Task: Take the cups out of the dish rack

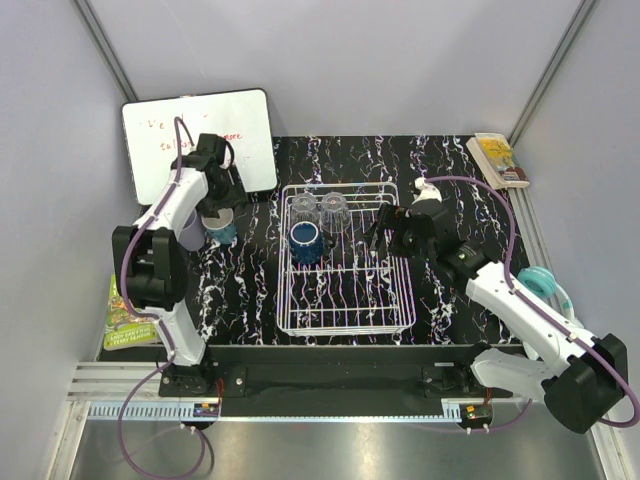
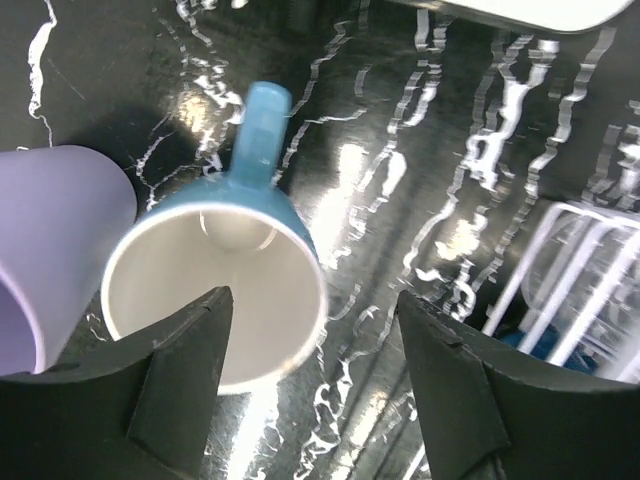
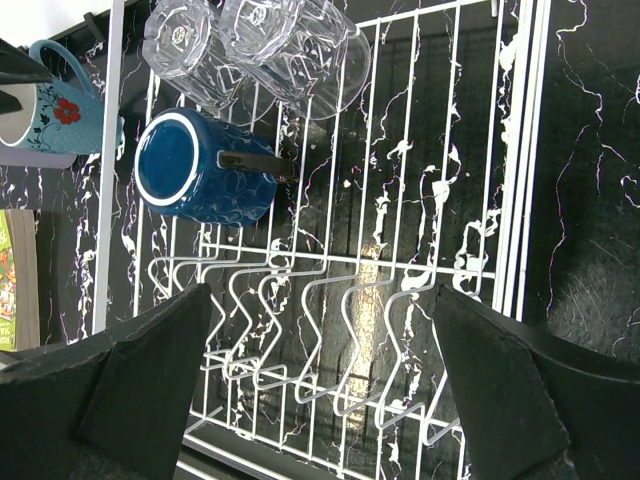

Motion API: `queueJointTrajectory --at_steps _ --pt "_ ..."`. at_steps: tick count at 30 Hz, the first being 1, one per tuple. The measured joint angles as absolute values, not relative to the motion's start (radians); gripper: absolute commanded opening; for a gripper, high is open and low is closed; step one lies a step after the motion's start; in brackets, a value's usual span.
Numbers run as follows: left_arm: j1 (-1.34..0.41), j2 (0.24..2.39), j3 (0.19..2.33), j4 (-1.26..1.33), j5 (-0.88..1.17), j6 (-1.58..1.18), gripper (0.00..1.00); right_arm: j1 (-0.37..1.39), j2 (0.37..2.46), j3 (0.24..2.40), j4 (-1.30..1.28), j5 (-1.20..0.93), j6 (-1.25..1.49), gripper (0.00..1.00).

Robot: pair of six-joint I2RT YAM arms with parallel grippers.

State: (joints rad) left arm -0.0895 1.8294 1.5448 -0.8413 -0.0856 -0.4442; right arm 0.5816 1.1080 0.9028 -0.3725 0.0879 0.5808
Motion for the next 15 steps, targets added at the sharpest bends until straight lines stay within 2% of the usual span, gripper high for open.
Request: queueJointTrajectory --at_steps 9,12,15 --pt "-0.251 1.711 1.683 -0.866 -0.083 -0.462 0.77 0.582 1.156 0.905 -0.373 0.079 0.572 1.00" --pt "-0.334 1.563 1.622 -0.815 -0.082 -0.489 0.79 0.587 1.221 0.932 -0.378 0.057 0.554 0.99" --pt "-0.385 1.354 1.448 -0.717 -0.080 -0.532 0.79 0.614 1.299 0.992 -0.392 0.065 0.529 1.00"
